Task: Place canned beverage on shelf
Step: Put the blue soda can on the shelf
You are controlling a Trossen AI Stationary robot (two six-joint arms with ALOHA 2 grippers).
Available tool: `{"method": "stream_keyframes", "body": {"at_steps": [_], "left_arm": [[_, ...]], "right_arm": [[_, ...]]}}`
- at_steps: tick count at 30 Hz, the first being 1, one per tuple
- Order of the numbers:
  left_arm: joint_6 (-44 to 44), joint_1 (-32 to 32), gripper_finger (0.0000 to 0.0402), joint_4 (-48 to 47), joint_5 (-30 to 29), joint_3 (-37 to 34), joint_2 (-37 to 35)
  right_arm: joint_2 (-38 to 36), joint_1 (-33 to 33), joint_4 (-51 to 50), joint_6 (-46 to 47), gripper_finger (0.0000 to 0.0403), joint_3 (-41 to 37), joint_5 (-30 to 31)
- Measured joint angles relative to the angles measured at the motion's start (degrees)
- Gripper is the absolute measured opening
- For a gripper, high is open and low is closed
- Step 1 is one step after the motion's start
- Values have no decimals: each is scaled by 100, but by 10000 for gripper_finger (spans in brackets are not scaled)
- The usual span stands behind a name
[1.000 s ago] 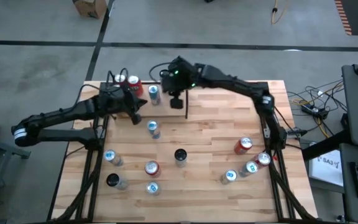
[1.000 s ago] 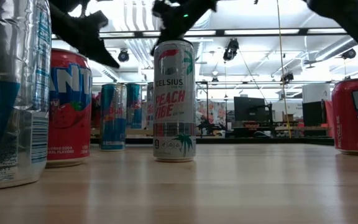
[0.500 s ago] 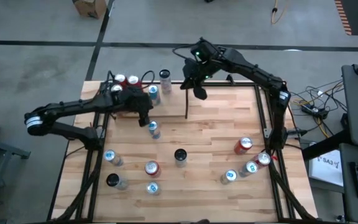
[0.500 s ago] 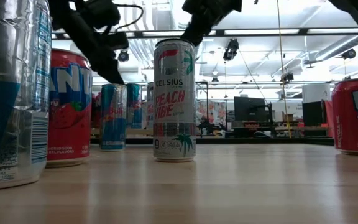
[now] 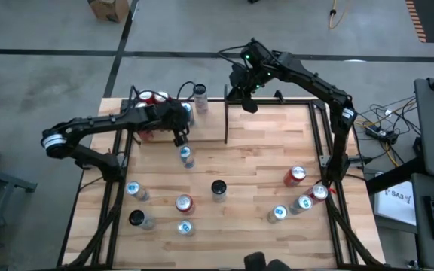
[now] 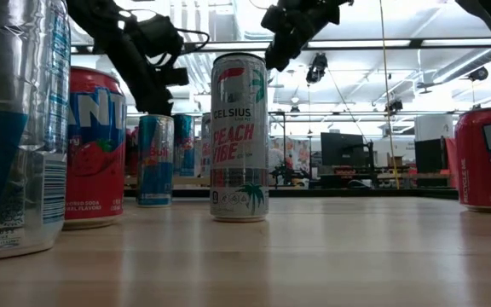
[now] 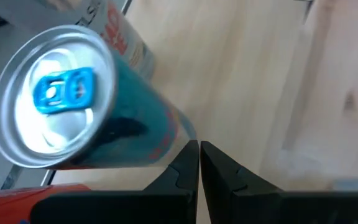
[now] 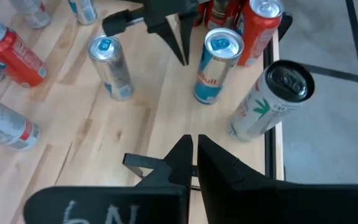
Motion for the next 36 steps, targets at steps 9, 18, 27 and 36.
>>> {"method": "stream_keyframes", "body": {"at_steps": [9,18,27,36], "left_arm": [[133,333,0,359,0,0,79],[179,613,0,380,-44,0,72],[312,819,0,648,-46,0,72],[516,883,0,878,-46,0,72]], "right_arm": [[2,-94,23,5,13,-191,-2],[2,-92,41,-87,13,-204,-1],[4,-92,41,-100,13,-204,-1],[8,-92,41,-98,13,-204,-1]]}}
